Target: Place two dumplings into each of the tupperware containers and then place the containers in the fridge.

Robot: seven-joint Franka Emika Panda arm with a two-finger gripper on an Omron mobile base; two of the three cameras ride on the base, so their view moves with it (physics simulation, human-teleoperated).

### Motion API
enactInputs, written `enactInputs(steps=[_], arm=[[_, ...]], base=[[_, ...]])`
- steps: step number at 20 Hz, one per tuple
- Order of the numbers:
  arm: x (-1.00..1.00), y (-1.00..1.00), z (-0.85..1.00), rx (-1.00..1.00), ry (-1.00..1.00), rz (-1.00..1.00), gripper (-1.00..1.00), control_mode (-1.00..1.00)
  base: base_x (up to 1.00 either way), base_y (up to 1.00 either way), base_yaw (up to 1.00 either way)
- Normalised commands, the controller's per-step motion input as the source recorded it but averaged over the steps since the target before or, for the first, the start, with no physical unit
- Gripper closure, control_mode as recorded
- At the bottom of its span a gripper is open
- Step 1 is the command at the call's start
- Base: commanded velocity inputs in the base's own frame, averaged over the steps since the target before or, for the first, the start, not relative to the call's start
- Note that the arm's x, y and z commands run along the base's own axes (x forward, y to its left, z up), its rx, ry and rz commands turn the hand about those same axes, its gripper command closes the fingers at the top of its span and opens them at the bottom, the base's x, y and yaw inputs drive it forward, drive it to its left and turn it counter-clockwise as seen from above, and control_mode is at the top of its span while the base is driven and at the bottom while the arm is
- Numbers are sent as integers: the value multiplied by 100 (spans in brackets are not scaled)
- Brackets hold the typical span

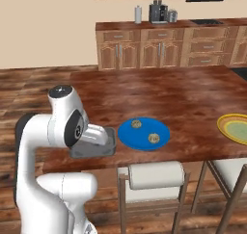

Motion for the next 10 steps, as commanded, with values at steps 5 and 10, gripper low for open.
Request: enactInputs(steps=[5, 10], arm=[[62, -80, -2, 4, 0, 1, -100, -100], [50, -42, 0, 0, -1, 6, -100, -100]], base=[[0, 0, 0], [0, 0, 0]])
